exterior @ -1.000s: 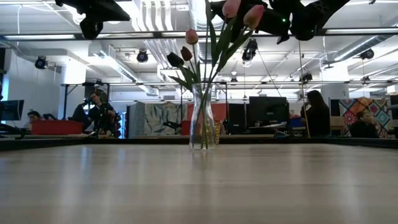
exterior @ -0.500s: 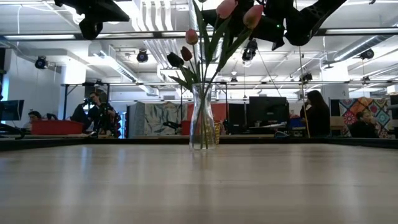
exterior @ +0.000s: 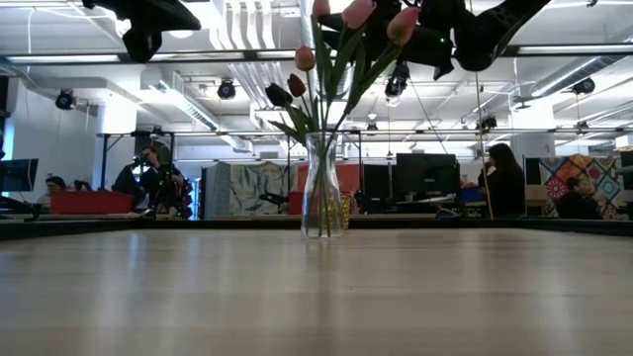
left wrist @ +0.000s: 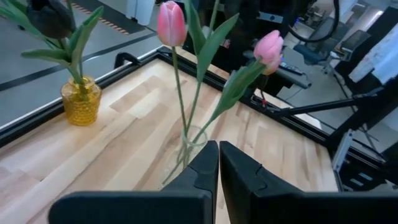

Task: Sort flowers into vase by color
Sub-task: Put the pink flower into the transparent vase

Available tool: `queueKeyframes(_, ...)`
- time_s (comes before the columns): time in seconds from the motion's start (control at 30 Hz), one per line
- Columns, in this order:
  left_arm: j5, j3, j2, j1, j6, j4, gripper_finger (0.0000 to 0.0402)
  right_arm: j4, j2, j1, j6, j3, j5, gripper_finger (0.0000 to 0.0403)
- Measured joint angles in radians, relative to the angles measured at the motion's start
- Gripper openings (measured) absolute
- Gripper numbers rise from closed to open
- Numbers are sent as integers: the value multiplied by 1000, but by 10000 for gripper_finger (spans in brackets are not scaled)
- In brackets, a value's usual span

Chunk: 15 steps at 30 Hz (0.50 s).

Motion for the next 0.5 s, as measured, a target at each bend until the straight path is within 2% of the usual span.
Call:
queueKeyframes(0.33, 25, 0, 0, 0, 6, 2, 0, -67, -24, 0, 36, 1, -1, 146)
queueKeyframes(0.5, 26, 0, 0, 0, 1, 4, 0, -192, -58, 0, 47, 1, 23, 147)
